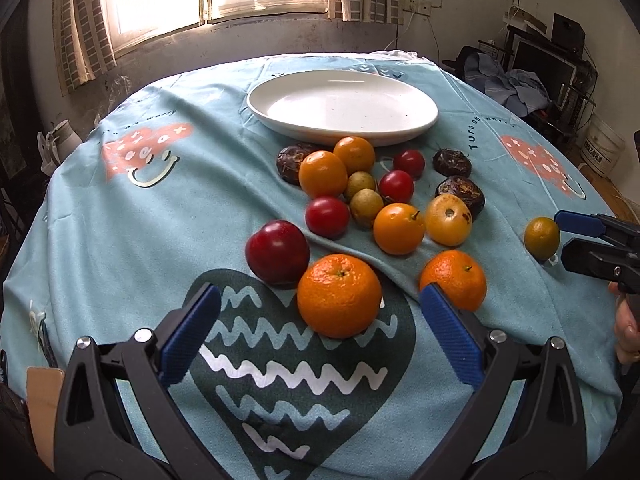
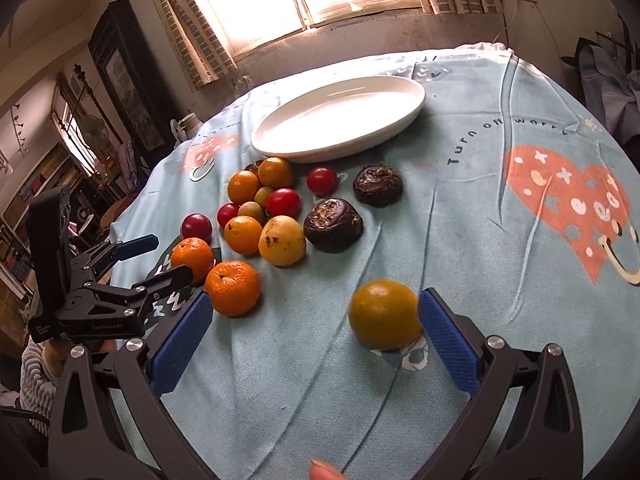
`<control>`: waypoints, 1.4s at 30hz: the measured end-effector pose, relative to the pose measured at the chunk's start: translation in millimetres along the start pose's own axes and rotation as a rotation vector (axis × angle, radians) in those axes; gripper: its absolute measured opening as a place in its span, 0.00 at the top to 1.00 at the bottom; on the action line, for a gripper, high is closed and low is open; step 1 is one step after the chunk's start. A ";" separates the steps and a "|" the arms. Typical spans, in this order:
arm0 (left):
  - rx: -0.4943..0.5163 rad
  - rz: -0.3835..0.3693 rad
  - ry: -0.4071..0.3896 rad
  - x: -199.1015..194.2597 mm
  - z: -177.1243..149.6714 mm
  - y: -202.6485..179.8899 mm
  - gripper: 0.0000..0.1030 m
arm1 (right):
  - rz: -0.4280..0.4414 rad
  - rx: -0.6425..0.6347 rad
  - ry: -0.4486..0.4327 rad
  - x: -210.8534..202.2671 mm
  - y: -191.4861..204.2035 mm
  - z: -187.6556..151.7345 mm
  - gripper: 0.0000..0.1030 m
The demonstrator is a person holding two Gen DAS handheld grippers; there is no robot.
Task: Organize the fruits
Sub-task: 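Grasp a tangerine with the left tool while the right tool grasps a yellow-green fruit, then carry both fruits onto the white plate and open both tools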
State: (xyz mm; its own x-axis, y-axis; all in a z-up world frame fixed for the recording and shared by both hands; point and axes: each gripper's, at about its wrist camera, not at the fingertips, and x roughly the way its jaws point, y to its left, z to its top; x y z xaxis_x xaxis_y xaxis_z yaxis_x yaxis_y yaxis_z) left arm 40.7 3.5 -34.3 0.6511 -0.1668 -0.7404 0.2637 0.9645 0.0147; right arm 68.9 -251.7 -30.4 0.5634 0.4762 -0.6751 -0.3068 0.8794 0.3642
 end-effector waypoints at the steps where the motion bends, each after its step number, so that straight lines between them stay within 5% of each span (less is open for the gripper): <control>1: 0.012 -0.002 0.000 0.9 1.6 -2.2 0.04 | 0.006 0.012 -0.003 -1.1 -2.5 0.0 0.01; 5: 0.052 -0.009 0.014 9.4 8.5 -12.8 0.14 | -0.009 0.026 -0.019 -4.9 -5.2 0.2 0.01; 11: 0.038 -0.049 0.029 13.5 9.1 -10.7 0.46 | -0.069 0.016 -0.023 -4.5 -6.7 -1.3 0.06; 14: 0.024 -0.056 0.030 14.4 9.3 -8.0 0.49 | -0.083 0.002 0.010 2.5 -5.6 -4.0 0.20; 24: 0.001 -0.080 0.074 18.0 2.3 -2.7 0.48 | -0.113 0.057 0.082 17.5 -18.4 -4.9 0.34; 29: -0.043 -0.135 0.103 24.6 1.3 5.9 0.51 | -0.099 0.116 0.062 14.8 -30.1 -3.7 0.58; 42: -0.039 -0.130 -0.031 -6.2 20.3 1.0 0.55 | -0.046 0.084 -0.020 2.0 -23.0 8.9 0.60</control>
State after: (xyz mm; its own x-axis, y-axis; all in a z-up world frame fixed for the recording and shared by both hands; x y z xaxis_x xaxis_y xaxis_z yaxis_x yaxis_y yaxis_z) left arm 51.4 1.3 -16.1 0.6355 -0.2962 -0.7130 0.3196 0.9416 -0.1062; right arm 83.9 -271.0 -34.4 0.5909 0.4342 -0.6800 -0.2147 0.8971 0.3862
